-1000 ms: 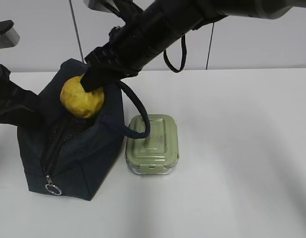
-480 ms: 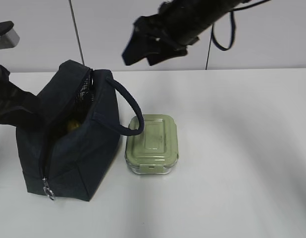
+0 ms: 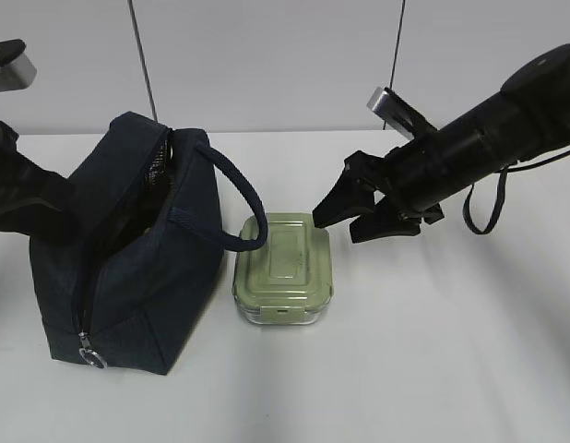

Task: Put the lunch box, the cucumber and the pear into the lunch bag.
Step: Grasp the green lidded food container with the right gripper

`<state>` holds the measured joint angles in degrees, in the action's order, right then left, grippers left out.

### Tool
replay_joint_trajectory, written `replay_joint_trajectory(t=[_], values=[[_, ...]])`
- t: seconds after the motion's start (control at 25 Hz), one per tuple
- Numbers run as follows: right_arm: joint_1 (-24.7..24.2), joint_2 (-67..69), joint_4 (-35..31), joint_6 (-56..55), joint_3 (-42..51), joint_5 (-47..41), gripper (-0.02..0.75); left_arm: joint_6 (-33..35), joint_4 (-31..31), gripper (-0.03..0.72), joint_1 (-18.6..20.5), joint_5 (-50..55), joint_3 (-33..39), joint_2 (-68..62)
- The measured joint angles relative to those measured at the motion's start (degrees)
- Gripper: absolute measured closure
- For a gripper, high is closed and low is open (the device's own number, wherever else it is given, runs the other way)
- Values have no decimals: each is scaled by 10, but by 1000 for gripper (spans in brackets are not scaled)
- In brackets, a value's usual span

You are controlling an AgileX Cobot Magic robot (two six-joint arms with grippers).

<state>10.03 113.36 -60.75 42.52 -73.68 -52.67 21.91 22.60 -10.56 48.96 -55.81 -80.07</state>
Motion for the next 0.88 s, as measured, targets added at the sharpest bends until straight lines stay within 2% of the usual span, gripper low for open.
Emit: replay_joint_trajectory(t=[0.2, 0.48, 0.72, 0.88], values=[[0, 34, -43, 41, 2, 10, 199, 0, 0, 704, 0, 0, 0, 0], [0, 67, -67, 68, 2, 14, 199, 0, 0, 704, 0, 0, 0, 0], [0, 88, -128, 112, 2, 9, 199, 0, 0, 704, 0, 0, 0, 0], [0, 105, -138, 116, 2, 6, 199, 0, 0, 704, 0, 1, 0, 0]])
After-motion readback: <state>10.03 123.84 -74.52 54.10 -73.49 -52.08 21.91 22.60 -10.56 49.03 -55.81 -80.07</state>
